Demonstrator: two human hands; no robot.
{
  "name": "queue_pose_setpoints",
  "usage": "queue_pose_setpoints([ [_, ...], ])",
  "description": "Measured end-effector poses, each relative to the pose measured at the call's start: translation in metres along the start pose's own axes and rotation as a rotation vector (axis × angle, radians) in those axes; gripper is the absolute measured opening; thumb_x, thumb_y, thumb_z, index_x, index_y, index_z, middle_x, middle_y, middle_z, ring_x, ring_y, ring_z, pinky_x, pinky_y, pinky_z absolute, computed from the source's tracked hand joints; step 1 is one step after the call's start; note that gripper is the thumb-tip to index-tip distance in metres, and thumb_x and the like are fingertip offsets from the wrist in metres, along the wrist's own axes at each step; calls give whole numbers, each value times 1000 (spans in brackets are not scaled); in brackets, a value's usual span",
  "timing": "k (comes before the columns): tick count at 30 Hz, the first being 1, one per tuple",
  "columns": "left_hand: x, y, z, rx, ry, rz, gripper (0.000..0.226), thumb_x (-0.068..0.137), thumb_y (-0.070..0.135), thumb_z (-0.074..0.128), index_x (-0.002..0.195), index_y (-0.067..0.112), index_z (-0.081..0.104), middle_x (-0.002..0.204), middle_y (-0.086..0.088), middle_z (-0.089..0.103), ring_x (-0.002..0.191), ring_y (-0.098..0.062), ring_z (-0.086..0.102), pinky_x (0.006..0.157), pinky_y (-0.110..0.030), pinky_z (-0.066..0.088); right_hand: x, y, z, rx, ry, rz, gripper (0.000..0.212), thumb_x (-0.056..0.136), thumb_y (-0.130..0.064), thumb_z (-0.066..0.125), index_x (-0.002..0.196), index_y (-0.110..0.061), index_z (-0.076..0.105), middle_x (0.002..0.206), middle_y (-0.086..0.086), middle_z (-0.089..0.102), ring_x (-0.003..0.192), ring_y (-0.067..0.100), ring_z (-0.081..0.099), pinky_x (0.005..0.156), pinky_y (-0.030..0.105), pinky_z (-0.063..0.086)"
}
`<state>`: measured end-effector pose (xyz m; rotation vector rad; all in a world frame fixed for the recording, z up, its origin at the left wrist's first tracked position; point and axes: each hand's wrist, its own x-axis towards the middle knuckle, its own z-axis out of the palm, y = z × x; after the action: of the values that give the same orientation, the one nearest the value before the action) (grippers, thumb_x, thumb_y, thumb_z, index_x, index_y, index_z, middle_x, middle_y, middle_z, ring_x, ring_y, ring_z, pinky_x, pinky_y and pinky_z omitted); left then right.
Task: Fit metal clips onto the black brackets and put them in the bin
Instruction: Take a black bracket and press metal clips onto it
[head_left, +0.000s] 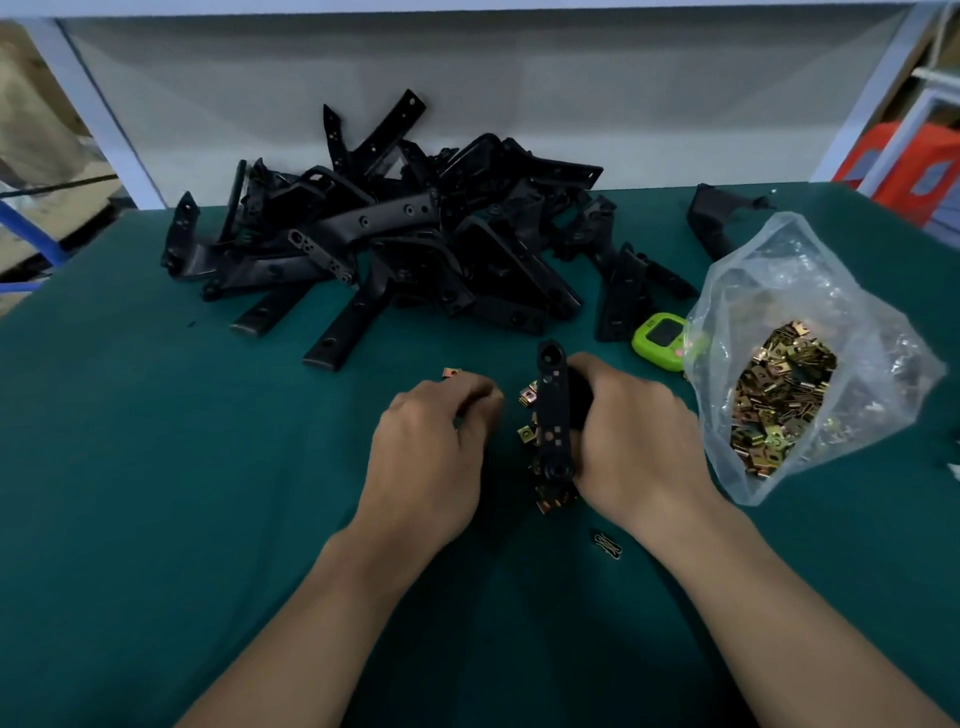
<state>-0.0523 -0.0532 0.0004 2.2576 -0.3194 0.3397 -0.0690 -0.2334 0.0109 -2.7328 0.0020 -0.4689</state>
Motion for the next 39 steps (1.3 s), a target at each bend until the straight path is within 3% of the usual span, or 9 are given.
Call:
queue_pose_setpoints([
  [3,5,-7,-6,102,91,-22,10,97,32,64,100,30,73,77,19,61,82,-8,57,77,-23,40,2,3,-3,-21,-18,14,31,79,-25,66,108,-33,58,77,-6,63,73,32,60,60,34,39],
  [6,9,-9,-11,229,83,-69,57,89,34,74,142,27,55,96,19,66,102,-10,51,95,-30,39,4,3,-1,-35,-46,42,28,80,-22,65,106,-30,59,78,-2,63,78,35,63,62,35,39],
  [11,-6,13,-1,119,-184,161,21,79,46,69,94,32,75,87,18,66,95,-6,52,86,-26,46,8,5,2,-80,-58,85,32,77,-17,68,107,-27,62,74,-3,54,83,37,64,64,33,34],
  [15,-6,17,8,82,-352,103,21,80,45,77,98,35,76,92,18,60,95,-2,47,85,-24,43,9,5,2,-64,-57,83,29,78,-21,68,105,-29,63,73,-4,50,84,38,63,64,33,33],
  [20,-8,16,12,-25,-279,34,17,83,18,81,90,33,80,82,18,64,83,-4,55,75,-19,44,9,7,2,-38,-65,80,34,77,-20,71,108,-30,64,76,-2,57,86,38,64,65,34,37],
  [24,-8,11,8,23,-104,27,22,83,19,78,97,35,76,81,12,72,74,-10,62,74,-36,53,6,5,2,-49,-75,78,38,76,-18,69,111,-32,62,75,-5,51,83,36,65,64,34,39],
  [32,3,3,3,-109,47,-136,20,88,16,76,102,30,80,79,27,71,87,13,64,74,5,38,0,-2,7,-10,-71,26,30,80,-28,67,107,-35,58,73,-6,56,67,28,43,62,35,35],
  [36,1,4,4,-26,98,-57,18,96,15,68,103,26,79,89,14,77,85,-4,66,76,-11,48,1,-1,6,-35,-58,51,34,78,-28,68,110,-36,58,71,-7,49,72,34,55,63,35,35],
  [39,-1,6,4,155,96,46,20,88,16,75,102,30,80,108,11,77,108,-6,58,90,-21,45,1,0,7,-49,-52,63,38,76,-22,68,110,-36,59,69,-9,47,78,35,63,64,35,38],
])
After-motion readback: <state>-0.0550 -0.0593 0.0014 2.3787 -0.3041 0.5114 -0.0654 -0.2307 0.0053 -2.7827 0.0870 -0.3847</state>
